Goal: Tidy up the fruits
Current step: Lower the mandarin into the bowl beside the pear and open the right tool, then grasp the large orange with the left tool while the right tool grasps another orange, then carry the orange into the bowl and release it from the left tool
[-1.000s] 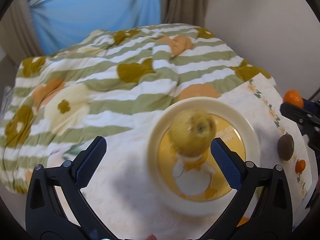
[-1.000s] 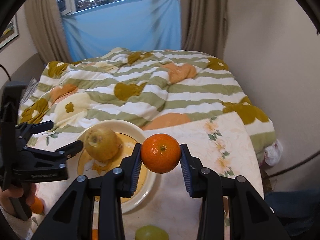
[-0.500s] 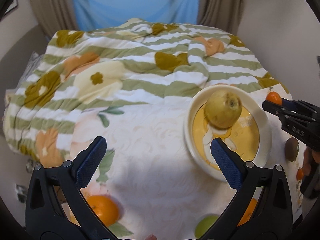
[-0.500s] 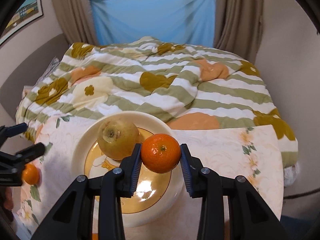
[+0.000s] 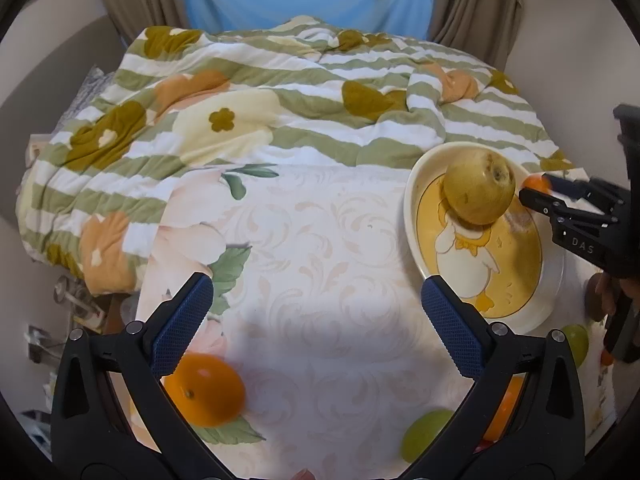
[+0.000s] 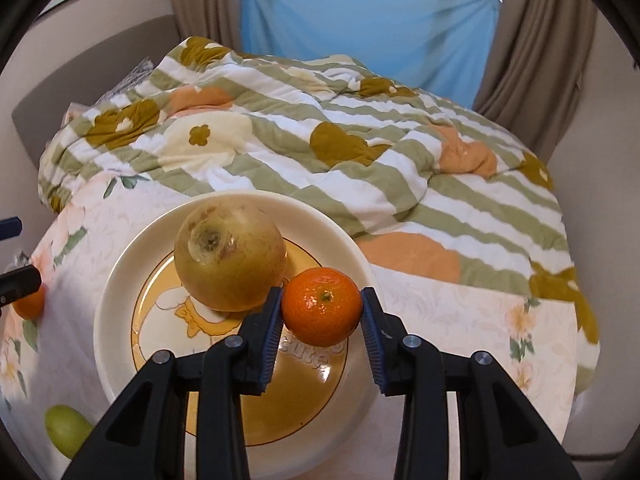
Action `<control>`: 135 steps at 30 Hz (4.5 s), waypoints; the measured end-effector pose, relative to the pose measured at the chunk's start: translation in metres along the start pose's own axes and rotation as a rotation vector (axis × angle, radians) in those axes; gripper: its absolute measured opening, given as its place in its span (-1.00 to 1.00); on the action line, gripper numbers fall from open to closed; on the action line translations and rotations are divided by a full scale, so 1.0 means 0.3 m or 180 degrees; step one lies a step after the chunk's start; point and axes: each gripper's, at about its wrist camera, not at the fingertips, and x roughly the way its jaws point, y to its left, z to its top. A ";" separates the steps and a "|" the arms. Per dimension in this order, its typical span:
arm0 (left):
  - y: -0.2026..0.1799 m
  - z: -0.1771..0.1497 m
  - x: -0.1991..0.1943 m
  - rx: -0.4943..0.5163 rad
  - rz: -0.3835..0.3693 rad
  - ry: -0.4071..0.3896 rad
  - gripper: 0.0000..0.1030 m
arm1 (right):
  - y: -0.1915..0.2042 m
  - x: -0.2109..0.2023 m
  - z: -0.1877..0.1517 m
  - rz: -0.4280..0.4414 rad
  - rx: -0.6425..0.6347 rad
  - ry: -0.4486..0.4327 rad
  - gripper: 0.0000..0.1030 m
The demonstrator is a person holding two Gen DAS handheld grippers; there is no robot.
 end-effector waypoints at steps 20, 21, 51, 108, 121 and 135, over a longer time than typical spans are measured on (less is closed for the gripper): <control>-0.004 -0.012 -0.165 -0.0154 0.0165 -0.0180 1.00 | -0.060 -0.188 0.020 0.0032 0.0172 -0.0213 0.99; -0.002 -0.013 -0.186 -0.0165 0.0174 -0.0209 1.00 | -0.060 -0.206 0.021 0.0030 0.0181 -0.0227 0.99; 0.302 -0.260 -0.388 -0.0022 -0.0036 -0.0610 1.00 | 0.282 -0.583 -0.247 -0.0292 0.0691 -0.0433 0.99; 0.289 -0.317 0.033 0.0417 -0.0184 0.0054 0.29 | 0.431 -0.191 -0.420 0.0013 0.0595 0.0326 0.07; 0.281 -0.302 -0.139 0.0361 -0.0206 -0.0117 0.29 | 0.430 -0.310 -0.383 0.0045 0.0654 0.0145 0.07; 0.168 -0.183 -0.421 0.0325 -0.0264 -0.0457 0.29 | 0.337 -0.534 -0.259 0.0078 0.0699 -0.0213 0.07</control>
